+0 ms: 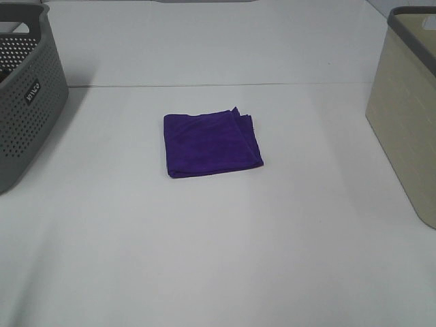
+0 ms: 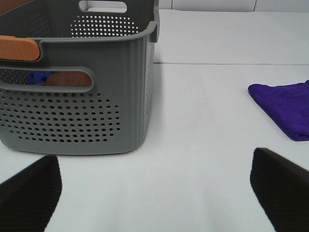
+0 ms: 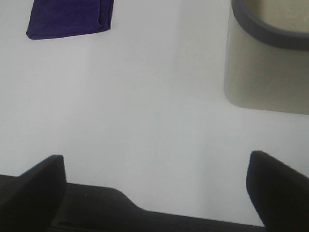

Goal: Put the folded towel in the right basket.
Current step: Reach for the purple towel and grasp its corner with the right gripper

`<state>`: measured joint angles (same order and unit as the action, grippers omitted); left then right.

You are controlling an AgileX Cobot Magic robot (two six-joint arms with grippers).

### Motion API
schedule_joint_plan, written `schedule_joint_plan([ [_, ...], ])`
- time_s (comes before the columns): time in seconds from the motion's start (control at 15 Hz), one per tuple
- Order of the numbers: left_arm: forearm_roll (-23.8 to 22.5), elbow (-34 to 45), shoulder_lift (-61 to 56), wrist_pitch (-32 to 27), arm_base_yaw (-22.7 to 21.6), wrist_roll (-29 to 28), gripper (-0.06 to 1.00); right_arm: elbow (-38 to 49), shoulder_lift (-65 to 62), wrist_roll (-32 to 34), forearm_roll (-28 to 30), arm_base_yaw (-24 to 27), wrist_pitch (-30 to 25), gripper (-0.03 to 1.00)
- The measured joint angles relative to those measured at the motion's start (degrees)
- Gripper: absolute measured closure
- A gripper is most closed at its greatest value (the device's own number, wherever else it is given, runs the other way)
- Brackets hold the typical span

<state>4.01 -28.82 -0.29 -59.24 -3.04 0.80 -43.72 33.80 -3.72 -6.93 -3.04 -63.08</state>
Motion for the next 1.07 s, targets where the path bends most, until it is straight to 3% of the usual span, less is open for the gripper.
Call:
schedule_joint_plan([
  [0.47,0.0,0.0,0.0,0.0,0.0,0.0,-0.05,-20.57,34.32,-1.95,-7.05,0.0,0.29,-0.01],
  [0.6,0.0,0.0,0.0,0.0,0.0,0.0,-0.05,-26.93,43.66,-2.98,-11.12,0.0,0.4,-0.01],
  [0.67,0.0,0.0,0.0,0.0,0.0,0.0,-0.05,-33.0,52.88,-5.04,-16.21,-0.29,1.43,-0.01],
  [1.07,0.0,0.0,0.0,0.0,0.0,0.0,-0.05,-50.36,75.8,-7.68,-18.39,-9.17,5.9,-0.01],
])
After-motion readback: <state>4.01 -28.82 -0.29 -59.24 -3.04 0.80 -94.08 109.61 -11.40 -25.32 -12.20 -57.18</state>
